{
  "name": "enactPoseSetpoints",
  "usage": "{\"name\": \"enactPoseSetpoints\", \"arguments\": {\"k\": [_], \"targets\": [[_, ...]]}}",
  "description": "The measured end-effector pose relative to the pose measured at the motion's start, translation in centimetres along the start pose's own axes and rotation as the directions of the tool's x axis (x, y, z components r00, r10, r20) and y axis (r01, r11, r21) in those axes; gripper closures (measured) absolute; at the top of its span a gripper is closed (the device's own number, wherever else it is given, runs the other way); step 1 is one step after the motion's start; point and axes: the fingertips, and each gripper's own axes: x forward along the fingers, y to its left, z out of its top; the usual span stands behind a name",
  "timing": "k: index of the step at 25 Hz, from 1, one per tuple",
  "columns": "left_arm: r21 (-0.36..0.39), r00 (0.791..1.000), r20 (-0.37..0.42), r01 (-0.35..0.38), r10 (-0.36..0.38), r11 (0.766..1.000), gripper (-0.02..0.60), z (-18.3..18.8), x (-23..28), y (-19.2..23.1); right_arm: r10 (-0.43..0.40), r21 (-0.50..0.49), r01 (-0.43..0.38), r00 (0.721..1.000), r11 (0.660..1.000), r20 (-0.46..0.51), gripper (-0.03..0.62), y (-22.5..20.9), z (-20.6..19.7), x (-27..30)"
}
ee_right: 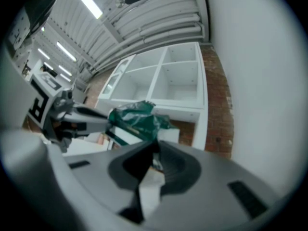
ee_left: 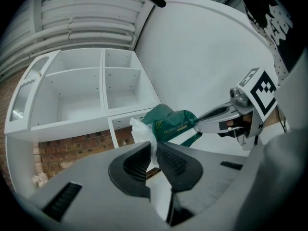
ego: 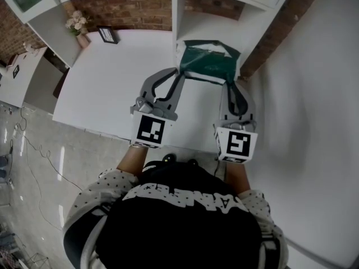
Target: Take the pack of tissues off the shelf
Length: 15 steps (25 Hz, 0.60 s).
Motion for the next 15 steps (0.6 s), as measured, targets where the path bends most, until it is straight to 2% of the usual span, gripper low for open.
{"name": "enactPoseSetpoints", "arguments": {"k": [15], "targets": [[0.015,1.0,0.009,-0.003,0.003,1.0,0.515,0.59,-0.13,-0.1,-0.004,-0.003,0.004,1.0,1.0,0.018,0.534,-0.18,0.4,-0.23]]}}
